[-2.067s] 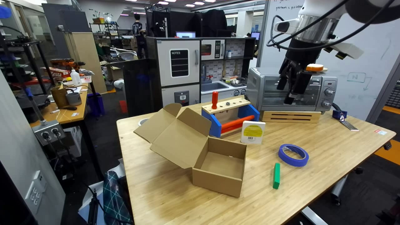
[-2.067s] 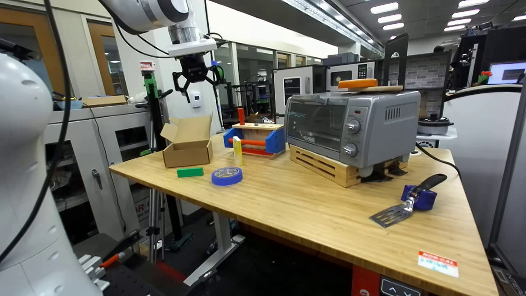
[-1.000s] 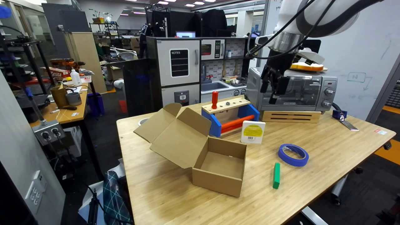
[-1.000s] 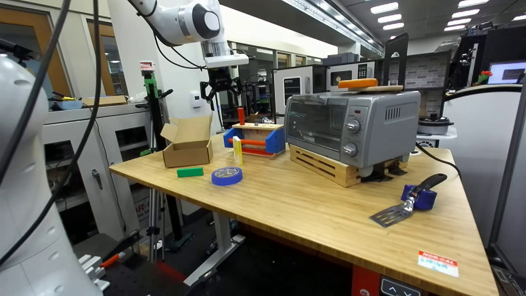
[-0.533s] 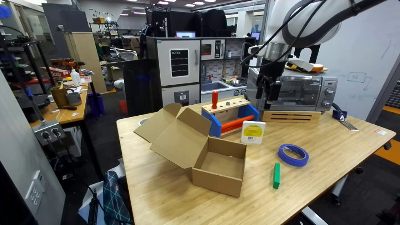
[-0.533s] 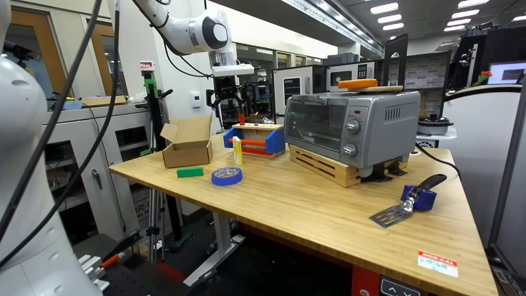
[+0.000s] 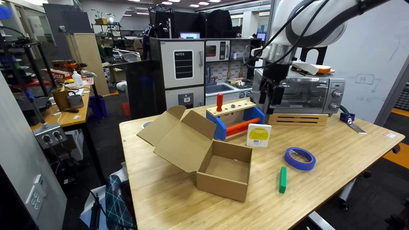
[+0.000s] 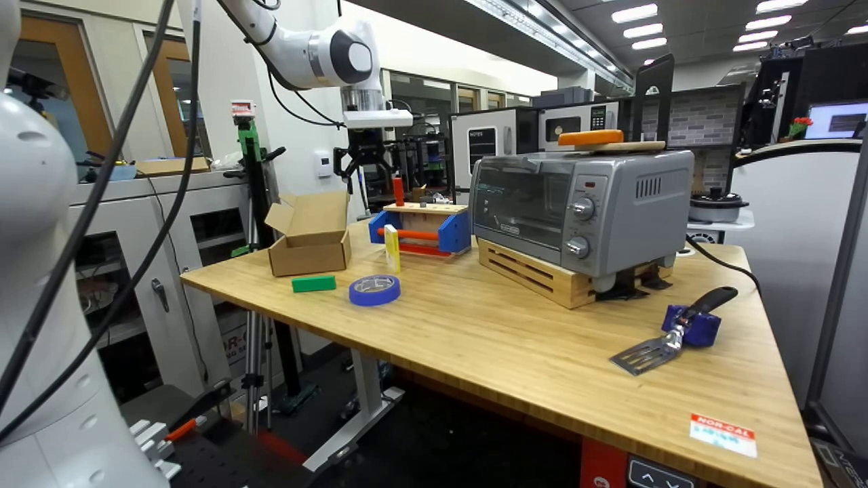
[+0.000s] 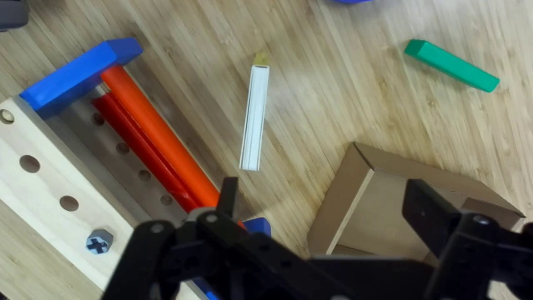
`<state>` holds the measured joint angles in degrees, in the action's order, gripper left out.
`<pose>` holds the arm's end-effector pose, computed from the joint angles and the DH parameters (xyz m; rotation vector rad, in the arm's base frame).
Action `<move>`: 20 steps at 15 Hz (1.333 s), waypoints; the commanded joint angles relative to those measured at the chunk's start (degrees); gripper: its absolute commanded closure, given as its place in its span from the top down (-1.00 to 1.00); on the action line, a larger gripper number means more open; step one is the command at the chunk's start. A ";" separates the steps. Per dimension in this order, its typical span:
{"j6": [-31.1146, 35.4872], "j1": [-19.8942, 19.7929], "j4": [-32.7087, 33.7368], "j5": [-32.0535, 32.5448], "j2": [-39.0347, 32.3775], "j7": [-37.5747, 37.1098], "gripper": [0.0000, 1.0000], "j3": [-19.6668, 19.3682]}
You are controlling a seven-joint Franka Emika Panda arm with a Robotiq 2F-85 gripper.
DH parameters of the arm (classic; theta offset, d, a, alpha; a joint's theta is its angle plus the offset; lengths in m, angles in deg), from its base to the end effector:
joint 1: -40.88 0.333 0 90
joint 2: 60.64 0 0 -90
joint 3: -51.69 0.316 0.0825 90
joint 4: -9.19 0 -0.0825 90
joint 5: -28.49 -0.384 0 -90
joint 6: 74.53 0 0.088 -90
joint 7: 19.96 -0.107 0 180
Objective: Place the book, blue masking tape, and green block in the box
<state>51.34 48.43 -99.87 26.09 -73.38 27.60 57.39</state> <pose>0.5992 0.1398 0.3910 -2.6994 -1.5362 -0.1327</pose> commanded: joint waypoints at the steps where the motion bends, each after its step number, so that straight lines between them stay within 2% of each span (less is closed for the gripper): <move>1: 0.41 -1.60 -0.09 -1.97 0.13 -0.90 1.00 1.52; 5: 1.17 -1.77 -0.51 -0.22 0.35 -3.91 1.00 0.93; 14: -0.05 -1.86 0.11 -0.24 -0.04 -3.02 1.00 1.40; 20: 0.41 -1.99 0.87 2.18 -1.22 -4.15 1.00 1.01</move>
<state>51.49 47.49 -99.92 27.12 -73.49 23.92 57.62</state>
